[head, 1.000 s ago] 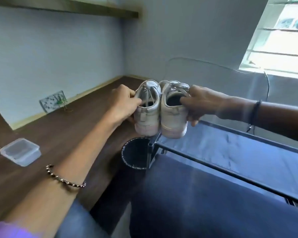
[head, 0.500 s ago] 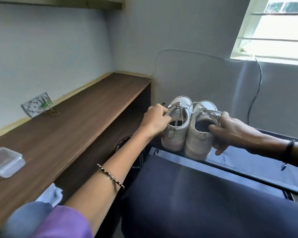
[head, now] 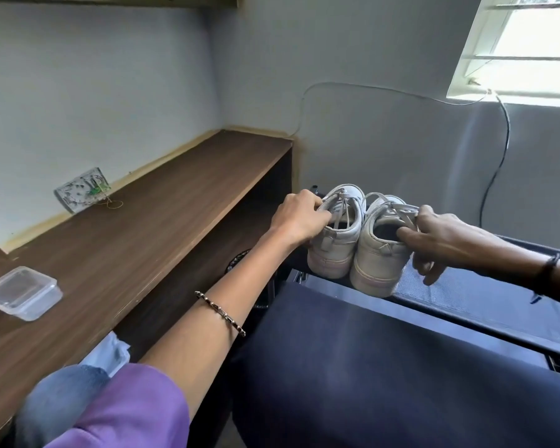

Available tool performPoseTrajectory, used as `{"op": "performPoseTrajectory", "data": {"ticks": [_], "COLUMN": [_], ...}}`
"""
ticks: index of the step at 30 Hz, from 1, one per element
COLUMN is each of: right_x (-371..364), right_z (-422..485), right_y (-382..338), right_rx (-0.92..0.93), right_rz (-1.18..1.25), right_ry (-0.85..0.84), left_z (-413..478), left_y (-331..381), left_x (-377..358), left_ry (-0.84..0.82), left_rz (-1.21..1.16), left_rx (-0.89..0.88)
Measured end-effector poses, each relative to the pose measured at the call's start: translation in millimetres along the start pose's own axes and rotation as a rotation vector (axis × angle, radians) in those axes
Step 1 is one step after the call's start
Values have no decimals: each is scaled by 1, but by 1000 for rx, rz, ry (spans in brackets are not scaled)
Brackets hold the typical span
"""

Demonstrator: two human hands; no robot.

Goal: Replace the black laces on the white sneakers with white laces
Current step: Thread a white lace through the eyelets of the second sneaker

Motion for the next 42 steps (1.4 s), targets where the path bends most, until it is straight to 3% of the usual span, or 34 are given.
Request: {"op": "performPoseTrajectory", "data": {"ticks": [6,10,16,24,36,42], "right_x": [15,26,30,-17,-151,-230], "right_z": [9,14,0,-12,-65,-78], "right_y": [-18,-36,-93,-180,-352,-416], "right_rx": [78,189,383,674,1056,1122], "right_rz": [-385,-703,-917,-743,-505,-440], "right_ry": [-5,162,311,296,89,-41], "left_z": [-6,-9,-17,-52,-158,-205], "left_y": [4,10,20,-12,-156,-253], "left_x": [5,15,37,99,225,251], "left_ry": [38,78,123,257,453,482], "left_rz": [107,113,123,132,230,171], "left_rx": [5,-15,-61,-22,338,573]}}
Point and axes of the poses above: each hand's wrist, its own z-axis towards the middle knuckle, its own x-axis out of the back of the hand, y = z × x, the point moved 7 cm from there along z, towards the middle knuckle, and after that the axes turned 5 degrees about y, right-handed, at the moved point
